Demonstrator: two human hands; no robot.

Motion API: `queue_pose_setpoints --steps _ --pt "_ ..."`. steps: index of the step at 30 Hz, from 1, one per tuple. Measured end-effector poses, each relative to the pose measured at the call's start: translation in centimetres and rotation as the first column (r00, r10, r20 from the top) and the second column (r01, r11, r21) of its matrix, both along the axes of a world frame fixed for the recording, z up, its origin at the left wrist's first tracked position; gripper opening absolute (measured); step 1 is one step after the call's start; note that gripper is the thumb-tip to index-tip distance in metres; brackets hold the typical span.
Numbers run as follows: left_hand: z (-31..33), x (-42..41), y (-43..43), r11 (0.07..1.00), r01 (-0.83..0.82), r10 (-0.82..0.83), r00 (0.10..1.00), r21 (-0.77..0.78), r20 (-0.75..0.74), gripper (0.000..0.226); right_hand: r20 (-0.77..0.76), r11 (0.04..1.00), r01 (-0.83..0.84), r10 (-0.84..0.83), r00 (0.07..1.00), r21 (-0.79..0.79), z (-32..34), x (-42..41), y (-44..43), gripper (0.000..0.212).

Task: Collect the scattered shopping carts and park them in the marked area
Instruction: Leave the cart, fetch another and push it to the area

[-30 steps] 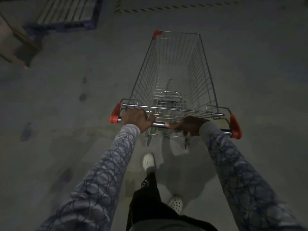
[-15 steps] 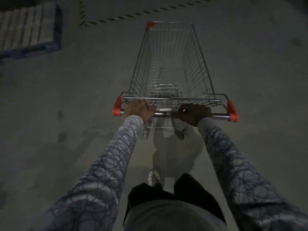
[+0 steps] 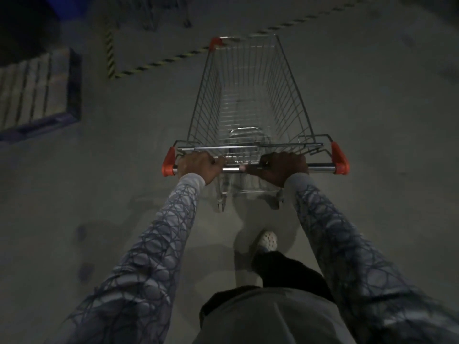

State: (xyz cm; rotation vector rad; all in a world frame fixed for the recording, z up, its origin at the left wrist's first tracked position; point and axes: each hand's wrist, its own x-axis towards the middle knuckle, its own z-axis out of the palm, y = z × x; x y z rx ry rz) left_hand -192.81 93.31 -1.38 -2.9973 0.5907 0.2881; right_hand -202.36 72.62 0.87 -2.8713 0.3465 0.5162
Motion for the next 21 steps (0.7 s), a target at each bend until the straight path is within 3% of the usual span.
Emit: queue_pose_setpoints --steps 9,13,21 --pt "0.2 18.9 -7.4 0.999 -0.033 0.033 0.999 0.028 -0.012 0.069 -0.148 0.996 -0.088 0.091 0.985 0.028 1.9 19.7 -7.9 0.103" --pt "0.6 28.1 -9.9 0.998 -0.06 0.06 0.998 -0.011 0.009 0.089 -0.14 0.994 -0.101 0.104 0.985 0.032 1.9 29.1 -10.3 0.103" --pt "-0.2 48.8 -14.9 0.996 -0.084 0.084 0.996 -0.006 0.032 0.066 -0.109 0.996 -0.082 0.078 0.991 -0.028 1.1 49.4 -15.0 0.103"
